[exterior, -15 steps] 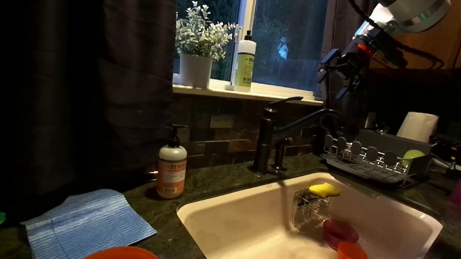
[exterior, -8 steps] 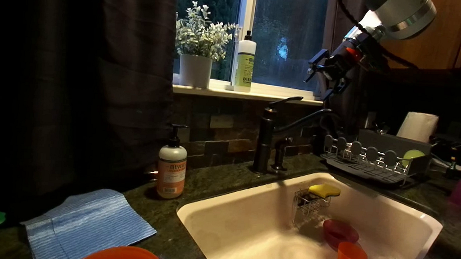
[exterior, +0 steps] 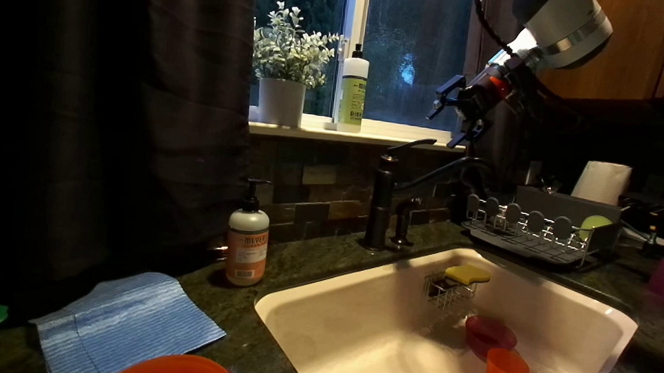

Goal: Open the tap, then fill the orange cup with a little water

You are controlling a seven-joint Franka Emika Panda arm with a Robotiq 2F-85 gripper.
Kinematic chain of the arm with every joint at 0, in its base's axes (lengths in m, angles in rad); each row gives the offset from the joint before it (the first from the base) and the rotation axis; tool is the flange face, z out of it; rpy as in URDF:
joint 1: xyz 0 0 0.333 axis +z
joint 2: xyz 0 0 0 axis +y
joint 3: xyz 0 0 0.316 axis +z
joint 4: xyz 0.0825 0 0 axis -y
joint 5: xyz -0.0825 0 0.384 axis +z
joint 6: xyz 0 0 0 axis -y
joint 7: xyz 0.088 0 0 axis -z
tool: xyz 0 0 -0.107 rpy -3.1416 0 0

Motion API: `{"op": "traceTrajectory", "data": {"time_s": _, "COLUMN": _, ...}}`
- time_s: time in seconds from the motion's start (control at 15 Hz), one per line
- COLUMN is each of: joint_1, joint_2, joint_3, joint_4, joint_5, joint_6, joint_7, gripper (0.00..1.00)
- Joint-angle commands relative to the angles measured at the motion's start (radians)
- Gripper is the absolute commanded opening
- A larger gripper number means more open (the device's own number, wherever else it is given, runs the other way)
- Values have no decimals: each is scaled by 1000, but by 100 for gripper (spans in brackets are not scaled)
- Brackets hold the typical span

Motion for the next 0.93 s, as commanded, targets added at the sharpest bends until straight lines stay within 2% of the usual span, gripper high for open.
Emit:
{"op": "traceTrajectory", "data": {"time_s": 0.0, "joint_1": 0, "joint_2": 41, "joint_3": -5, "joint_4": 24, "joint_5": 100, "joint_6": 3, "joint_7": -86, "gripper": 100}}
{"op": "traceTrajectory", "data": {"time_s": 0.4, "joint_1": -14, "joint_2": 82, "joint_3": -3, "joint_4": 58, "joint_5": 208, "joint_6": -22, "joint_7": -160, "gripper": 100}}
{"op": "traceTrajectory", "data": {"time_s": 0.87, "joint_1": -35, "joint_2": 122, "joint_3": 0, "joint_4": 90, "joint_5": 291, "joint_6": -107, "joint_7": -148, "gripper": 100}}
